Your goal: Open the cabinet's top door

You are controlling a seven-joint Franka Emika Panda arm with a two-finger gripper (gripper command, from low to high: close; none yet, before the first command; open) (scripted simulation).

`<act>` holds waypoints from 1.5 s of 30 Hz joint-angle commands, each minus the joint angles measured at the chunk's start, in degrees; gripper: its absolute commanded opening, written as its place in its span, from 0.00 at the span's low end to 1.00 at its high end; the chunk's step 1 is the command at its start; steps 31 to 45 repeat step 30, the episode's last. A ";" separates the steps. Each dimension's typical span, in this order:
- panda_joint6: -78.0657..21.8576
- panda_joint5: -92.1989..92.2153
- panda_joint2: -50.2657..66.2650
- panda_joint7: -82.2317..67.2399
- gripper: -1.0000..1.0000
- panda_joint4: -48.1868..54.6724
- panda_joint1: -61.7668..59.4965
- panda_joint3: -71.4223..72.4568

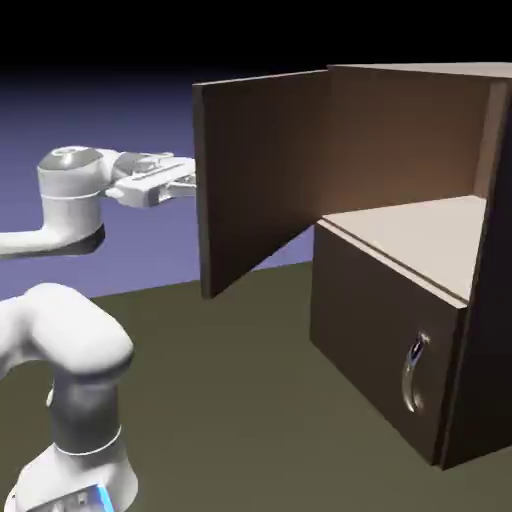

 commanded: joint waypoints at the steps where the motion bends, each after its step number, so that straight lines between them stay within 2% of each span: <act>1: -1.79 1.71 1.15 0.27 0.00 1.60 -0.95 2.09; 14: -24.51 17.22 12.00 1.86 0.00 27.84 -23.22 26.09; 29: -44.74 24.47 10.07 -3.33 0.00 58.98 -52.96 43.31; 45: -45.19 24.57 9.91 -3.53 0.00 59.74 -53.64 43.60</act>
